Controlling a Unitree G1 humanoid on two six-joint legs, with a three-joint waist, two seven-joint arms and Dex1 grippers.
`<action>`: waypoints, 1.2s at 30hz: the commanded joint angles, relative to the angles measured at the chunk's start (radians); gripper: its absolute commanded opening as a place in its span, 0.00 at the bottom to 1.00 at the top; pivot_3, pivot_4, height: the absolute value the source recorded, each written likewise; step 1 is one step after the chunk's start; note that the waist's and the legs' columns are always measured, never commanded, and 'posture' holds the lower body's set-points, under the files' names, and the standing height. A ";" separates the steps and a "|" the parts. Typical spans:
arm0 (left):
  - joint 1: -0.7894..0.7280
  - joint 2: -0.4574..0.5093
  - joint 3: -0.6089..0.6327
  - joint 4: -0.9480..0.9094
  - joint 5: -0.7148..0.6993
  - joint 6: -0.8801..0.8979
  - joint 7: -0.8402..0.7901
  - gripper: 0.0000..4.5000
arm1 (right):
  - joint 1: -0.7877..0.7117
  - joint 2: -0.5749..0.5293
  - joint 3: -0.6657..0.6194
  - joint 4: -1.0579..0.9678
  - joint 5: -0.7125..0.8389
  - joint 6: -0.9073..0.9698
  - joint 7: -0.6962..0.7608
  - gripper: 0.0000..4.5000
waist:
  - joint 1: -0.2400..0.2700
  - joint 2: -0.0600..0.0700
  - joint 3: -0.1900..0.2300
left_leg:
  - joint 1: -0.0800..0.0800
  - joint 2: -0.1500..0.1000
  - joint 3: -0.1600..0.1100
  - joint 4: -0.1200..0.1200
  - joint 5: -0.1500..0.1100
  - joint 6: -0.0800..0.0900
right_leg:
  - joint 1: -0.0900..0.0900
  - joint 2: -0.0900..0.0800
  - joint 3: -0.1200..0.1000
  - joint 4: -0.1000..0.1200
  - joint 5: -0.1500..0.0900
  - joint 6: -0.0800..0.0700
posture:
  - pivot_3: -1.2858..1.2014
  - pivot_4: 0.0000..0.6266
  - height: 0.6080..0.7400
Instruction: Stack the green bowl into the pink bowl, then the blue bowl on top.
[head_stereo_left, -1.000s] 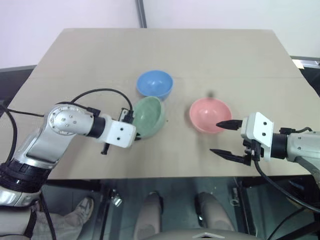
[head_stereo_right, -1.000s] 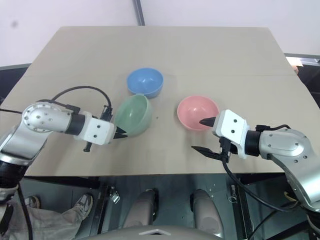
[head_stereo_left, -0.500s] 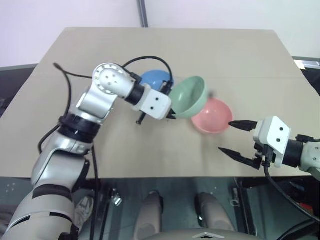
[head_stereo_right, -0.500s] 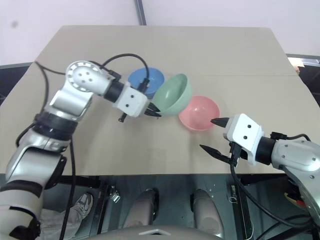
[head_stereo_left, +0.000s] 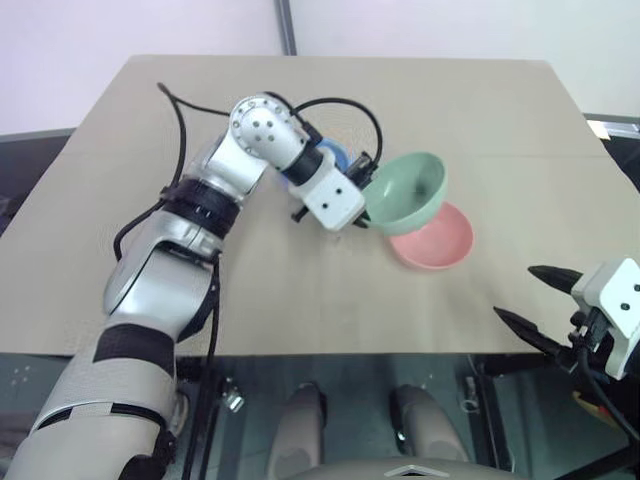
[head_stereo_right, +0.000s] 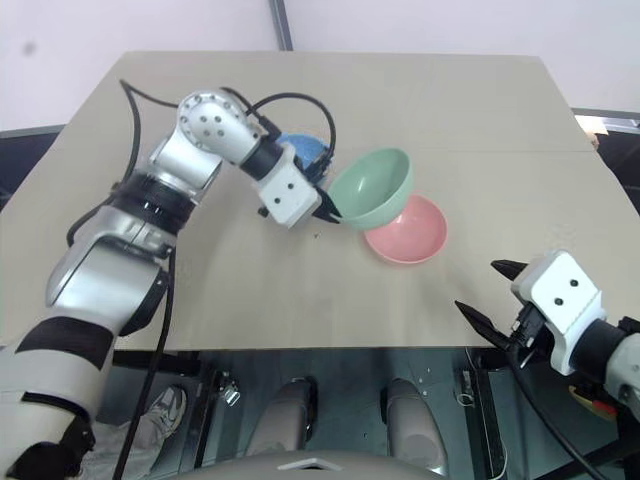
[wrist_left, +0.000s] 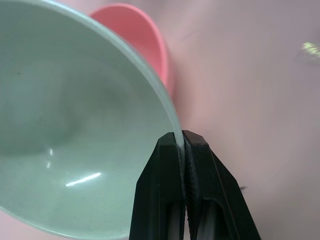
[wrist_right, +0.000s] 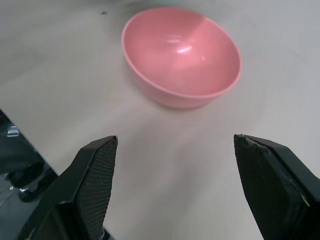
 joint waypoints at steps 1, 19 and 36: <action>-0.081 0.003 -0.026 0.046 -0.056 -0.054 -0.004 0.00 | 0.049 -0.022 -0.060 -0.027 0.042 -0.069 -0.052 0.90 | -0.002 0.000 0.000 | 0.000 0.000 0.000 0.000 0.000 0.000 | 0.000 0.000 0.000 0.000 0.000 0.000 | 0.52 0.24 1.00; -0.143 -0.171 -0.048 0.248 -0.067 -0.212 -0.004 0.75 | 0.192 -0.138 -0.044 -0.027 0.158 -0.226 -0.238 0.90 | -0.002 -0.001 0.000 | -0.002 0.000 0.000 0.003 -0.001 0.002 | 0.000 0.000 0.000 0.000 0.000 0.000 | 0.52 0.24 1.00; 0.118 0.246 0.088 0.005 0.354 0.232 0.375 0.75 | -0.456 -0.199 0.324 0.151 0.178 -0.219 -0.108 0.90 | -0.008 -0.001 0.001 | 0.001 0.001 -0.001 0.003 -0.001 0.001 | 0.001 0.001 -0.001 0.003 0.000 0.000 | 0.52 0.24 1.00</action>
